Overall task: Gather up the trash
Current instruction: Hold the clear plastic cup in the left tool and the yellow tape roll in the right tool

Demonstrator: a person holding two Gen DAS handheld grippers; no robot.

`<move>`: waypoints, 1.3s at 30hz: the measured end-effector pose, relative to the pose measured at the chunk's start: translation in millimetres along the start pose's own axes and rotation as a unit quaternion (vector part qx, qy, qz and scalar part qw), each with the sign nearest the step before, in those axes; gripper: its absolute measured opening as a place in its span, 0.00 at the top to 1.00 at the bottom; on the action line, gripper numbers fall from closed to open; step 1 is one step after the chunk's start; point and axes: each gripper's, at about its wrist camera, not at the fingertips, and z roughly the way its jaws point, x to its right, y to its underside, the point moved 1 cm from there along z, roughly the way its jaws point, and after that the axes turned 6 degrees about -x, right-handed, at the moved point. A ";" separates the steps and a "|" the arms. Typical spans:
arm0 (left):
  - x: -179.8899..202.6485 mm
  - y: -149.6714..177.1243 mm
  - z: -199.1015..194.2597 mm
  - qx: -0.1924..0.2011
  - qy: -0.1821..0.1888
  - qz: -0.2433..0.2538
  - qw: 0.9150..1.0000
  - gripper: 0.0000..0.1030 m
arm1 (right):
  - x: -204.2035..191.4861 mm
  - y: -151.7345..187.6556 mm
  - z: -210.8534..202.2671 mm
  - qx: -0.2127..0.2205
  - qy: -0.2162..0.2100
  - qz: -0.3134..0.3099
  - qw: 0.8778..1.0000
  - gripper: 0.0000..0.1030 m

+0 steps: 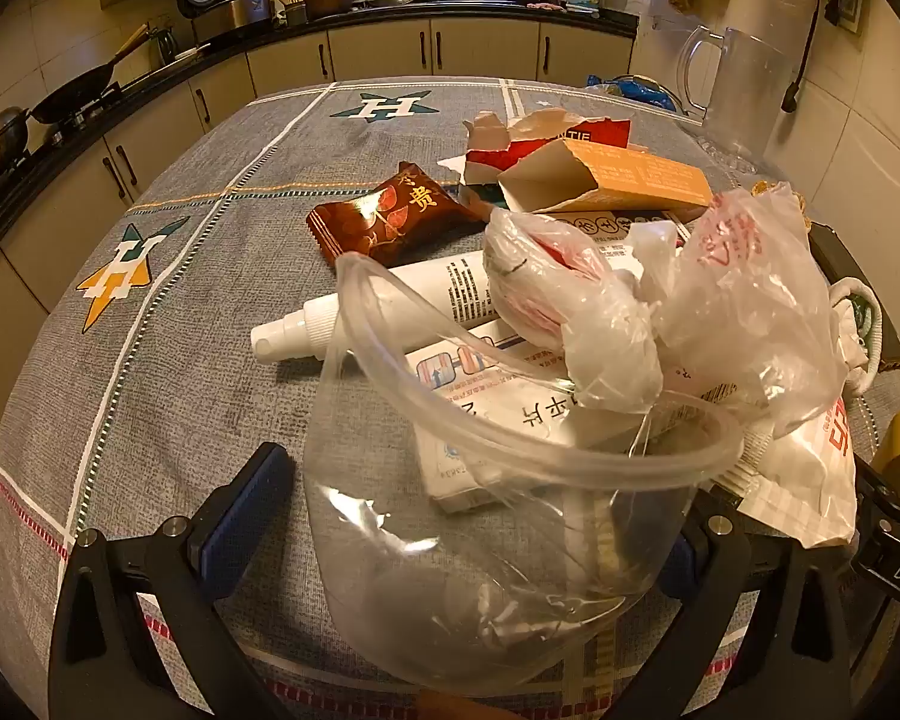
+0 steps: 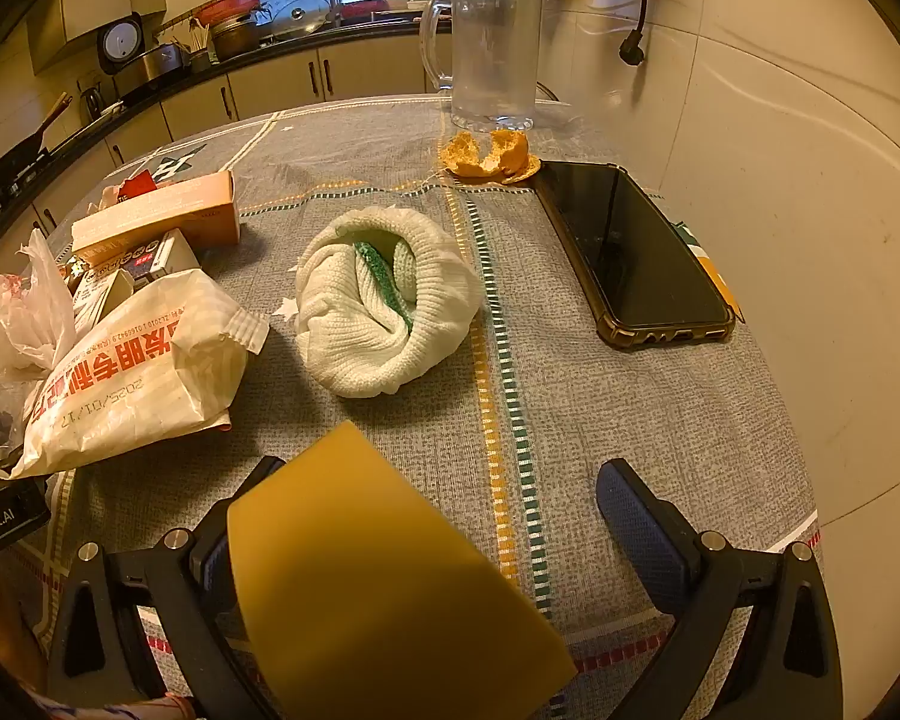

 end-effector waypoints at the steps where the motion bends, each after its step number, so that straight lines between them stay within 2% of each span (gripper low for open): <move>1: 0.0 0.0 0.0 -0.001 0.000 0.000 1.000 0.00 | 0.0 0.0 0.0 -0.001 0.000 0.000 1.000 0.00; 39: -3.3 -1.8 2.2 -0.003 0.002 -0.001 1.000 0.00 | -0.4 -0.6 0.6 -0.003 0.001 -0.001 1.000 0.00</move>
